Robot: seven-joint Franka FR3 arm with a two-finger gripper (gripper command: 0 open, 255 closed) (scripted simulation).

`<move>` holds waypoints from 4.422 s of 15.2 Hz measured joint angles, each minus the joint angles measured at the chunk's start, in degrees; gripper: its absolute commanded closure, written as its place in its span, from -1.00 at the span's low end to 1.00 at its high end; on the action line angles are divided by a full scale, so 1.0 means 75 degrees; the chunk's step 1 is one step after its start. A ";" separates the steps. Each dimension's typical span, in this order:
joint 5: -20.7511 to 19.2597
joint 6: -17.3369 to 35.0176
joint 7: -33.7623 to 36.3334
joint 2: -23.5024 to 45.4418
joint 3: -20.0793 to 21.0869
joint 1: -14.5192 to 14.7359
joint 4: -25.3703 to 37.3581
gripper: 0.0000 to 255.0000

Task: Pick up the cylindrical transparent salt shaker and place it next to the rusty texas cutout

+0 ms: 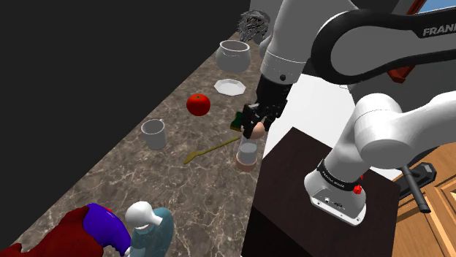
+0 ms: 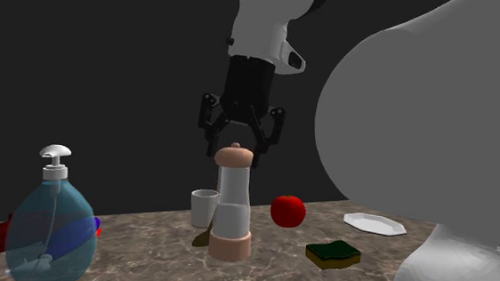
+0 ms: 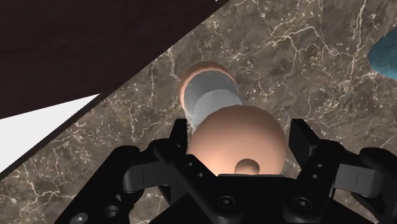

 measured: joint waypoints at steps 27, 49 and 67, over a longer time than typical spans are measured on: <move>-0.0685 -0.2715 0.0410 0.0011 -0.0591 -0.0286 0.2754 1.00; -0.1864 -0.1528 0.2869 0.5997 0.1835 -0.0702 0.7861 1.00; -0.3912 -0.1428 0.4338 0.9435 0.2199 0.0351 1.0788 1.00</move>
